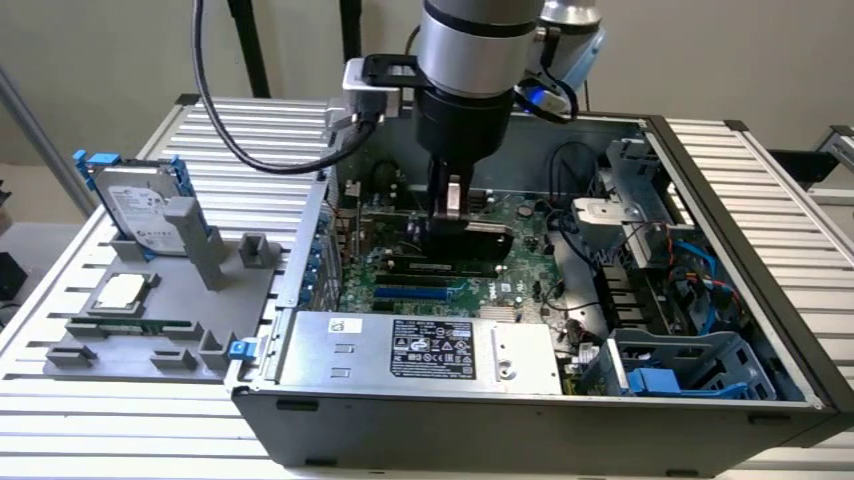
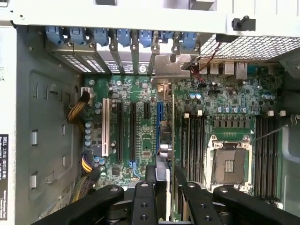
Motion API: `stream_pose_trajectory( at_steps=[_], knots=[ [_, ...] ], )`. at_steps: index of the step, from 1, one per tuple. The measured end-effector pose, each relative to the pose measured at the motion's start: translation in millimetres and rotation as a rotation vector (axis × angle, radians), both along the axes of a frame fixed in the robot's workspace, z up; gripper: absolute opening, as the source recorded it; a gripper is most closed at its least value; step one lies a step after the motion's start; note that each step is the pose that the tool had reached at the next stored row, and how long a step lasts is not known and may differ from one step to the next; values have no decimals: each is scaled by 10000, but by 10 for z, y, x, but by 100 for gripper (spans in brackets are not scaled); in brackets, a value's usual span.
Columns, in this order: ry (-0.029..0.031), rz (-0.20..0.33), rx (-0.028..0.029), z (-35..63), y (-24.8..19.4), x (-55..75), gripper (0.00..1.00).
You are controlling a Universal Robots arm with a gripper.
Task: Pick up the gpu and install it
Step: 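Insert the gpu into the slot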
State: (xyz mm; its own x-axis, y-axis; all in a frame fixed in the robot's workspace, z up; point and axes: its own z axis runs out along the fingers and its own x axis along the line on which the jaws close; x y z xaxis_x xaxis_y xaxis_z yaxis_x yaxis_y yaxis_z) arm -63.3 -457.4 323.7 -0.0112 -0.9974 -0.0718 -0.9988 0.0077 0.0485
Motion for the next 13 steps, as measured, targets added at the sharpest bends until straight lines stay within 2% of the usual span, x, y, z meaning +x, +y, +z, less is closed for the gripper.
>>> stream_pose_trajectory(
  at_steps=[13],
  knots=[
    [-103, -62, 83, -219, -13, -212, 0]
  ],
)
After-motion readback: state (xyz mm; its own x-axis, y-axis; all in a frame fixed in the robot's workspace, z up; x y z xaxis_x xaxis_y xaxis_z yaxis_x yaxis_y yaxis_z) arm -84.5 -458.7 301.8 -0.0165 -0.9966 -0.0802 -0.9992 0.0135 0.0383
